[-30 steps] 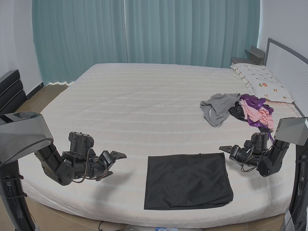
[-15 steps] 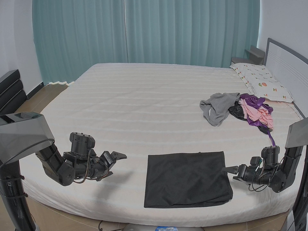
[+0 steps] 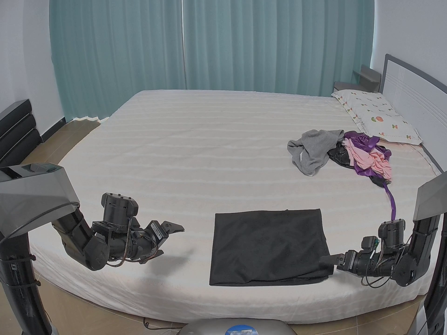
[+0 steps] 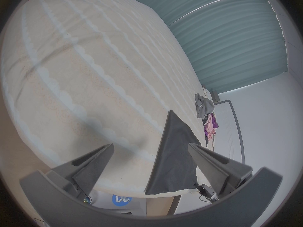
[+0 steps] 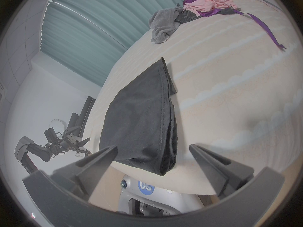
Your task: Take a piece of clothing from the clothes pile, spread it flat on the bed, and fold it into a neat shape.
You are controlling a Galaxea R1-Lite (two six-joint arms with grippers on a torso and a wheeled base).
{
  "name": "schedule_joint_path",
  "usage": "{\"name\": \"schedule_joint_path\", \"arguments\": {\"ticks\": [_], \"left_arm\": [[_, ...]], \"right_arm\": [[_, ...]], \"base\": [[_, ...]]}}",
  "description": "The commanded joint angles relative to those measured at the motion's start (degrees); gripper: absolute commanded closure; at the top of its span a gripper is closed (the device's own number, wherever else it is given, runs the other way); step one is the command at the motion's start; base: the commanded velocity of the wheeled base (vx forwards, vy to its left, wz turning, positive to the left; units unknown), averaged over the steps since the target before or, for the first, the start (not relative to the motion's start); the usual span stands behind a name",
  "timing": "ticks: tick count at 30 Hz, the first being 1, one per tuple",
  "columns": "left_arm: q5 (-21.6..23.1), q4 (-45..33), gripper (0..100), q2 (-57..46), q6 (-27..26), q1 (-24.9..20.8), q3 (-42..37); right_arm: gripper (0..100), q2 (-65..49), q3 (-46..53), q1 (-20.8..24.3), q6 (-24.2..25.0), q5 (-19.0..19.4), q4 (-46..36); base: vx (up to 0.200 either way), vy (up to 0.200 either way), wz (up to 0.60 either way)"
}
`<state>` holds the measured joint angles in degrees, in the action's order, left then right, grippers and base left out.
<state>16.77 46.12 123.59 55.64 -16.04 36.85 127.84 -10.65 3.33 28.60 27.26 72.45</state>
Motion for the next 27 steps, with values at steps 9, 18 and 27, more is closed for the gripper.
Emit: {"name": "schedule_joint_path", "arguments": {"ticks": [9,18,27], "left_arm": [[0.0,0.0,0,0.1,0.0,0.0,0.1],[0.0,0.0,0,0.1,0.1,0.0,0.1],[0.0,0.0,0,0.1,0.1,0.0,0.3]], "right_arm": [[100,2.3,-0.2,0.2,-1.2,-0.5,-0.1],[100,0.6,1.0,-1.4,-3.6,-1.4,0.0],[100,-0.5,2.3,-1.7,-6.3,-1.5,-0.3]], "base": [[0.000,0.000,0.00],[0.000,0.000,0.00],[0.000,0.000,0.00]]}}
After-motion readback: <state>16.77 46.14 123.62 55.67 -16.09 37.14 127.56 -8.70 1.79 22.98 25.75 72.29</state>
